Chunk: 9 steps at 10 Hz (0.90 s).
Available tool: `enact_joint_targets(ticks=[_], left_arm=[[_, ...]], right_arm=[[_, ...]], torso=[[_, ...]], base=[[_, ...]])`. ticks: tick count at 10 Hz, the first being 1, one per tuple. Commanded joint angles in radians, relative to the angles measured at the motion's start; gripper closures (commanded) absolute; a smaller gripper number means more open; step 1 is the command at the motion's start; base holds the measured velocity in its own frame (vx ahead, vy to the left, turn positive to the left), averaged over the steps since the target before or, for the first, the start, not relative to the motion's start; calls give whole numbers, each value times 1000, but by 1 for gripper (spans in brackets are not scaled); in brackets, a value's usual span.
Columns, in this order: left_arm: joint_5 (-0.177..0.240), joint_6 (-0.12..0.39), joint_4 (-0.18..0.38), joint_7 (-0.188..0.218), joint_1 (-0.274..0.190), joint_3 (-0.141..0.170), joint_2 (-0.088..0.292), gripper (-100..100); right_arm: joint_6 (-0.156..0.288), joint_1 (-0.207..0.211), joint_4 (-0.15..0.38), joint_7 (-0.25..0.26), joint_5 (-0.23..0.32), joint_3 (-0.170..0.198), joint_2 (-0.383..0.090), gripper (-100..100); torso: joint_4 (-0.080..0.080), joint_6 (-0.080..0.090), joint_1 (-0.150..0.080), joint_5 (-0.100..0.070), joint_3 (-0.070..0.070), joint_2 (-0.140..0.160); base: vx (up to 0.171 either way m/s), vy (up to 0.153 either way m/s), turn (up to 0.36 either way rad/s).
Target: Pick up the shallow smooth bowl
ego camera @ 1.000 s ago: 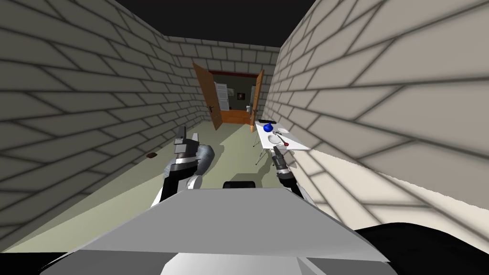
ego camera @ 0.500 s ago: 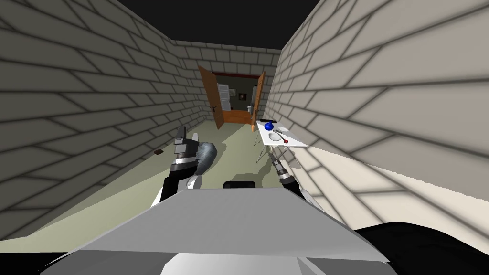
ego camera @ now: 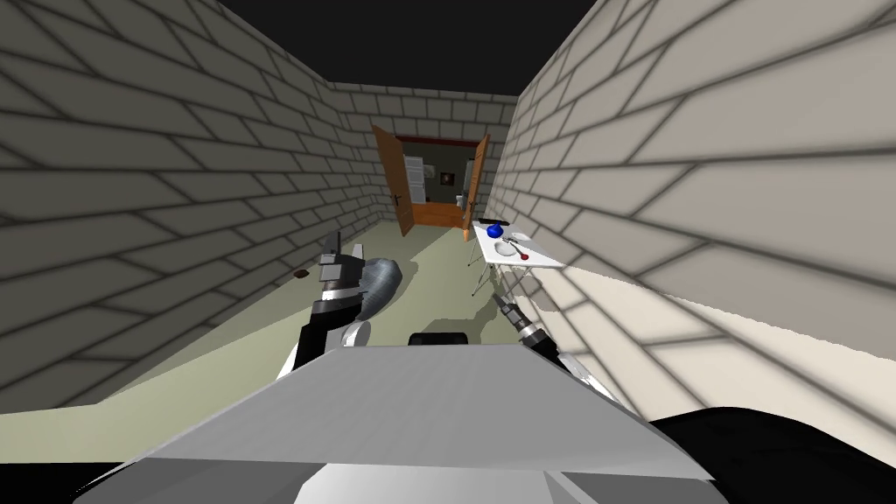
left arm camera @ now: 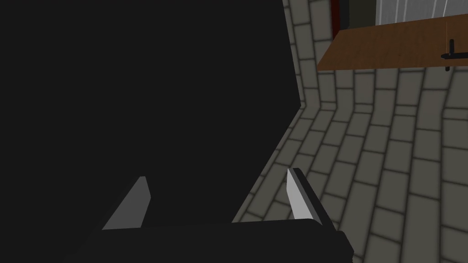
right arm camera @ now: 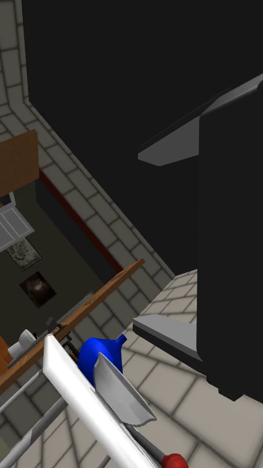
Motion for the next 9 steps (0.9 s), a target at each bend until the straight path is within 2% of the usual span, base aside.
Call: enact_joint_targets(ticks=[1,2,3,4,5,6,7,8,9], left_arm=[[0,0,0,0,0,0,0,0],[0,0,0,0,0,0,0,0],[0,0,0,0,0,0,0,0],[0,0,0,0,0,0,0,0],[0,0,0,0,0,0,0,0],[0,0,0,0,0,0,0,0],[0,0,0,0,0,0,0,0],[0,0,0,0,0,0,0,0],[0,0,0,0,0,0,0,0]], right_arm=[[13,7,1,13,13,-4,-44,-100],[13,10,45,42,45,-5,-75,-100],[13,10,45,42,45,-5,-93,-100],[12,11,84,70,78,-7,-131,-100],[12,11,89,70,78,-7,-143,-100],[12,11,129,97,113,-10,-183,-100],[12,11,134,97,113,-10,-193,-100],[12,11,172,124,147,-14,-230,-100],[12,11,179,124,147,-14,-242,-100]], torso=[[0,0,0,0,0,0],[0,0,0,0,-1,-2],[-1,0,0,0,-1,-2],[-1,0,-1,0,-2,-3],[-1,0,0,0,-2,-4],[-1,0,-1,0,-2,-4],[-1,0,-1,0,-3,-5],[-1,0,-1,0,-3,-5],[-1,0,-1,0,-3,-6]], base=[[-48,41,29],[-41,48,72],[-29,37,29],[-32,43,67],[-21,30,38],[-11,37,86],[-4,31,35],[8,32,69],[9,28,45]])
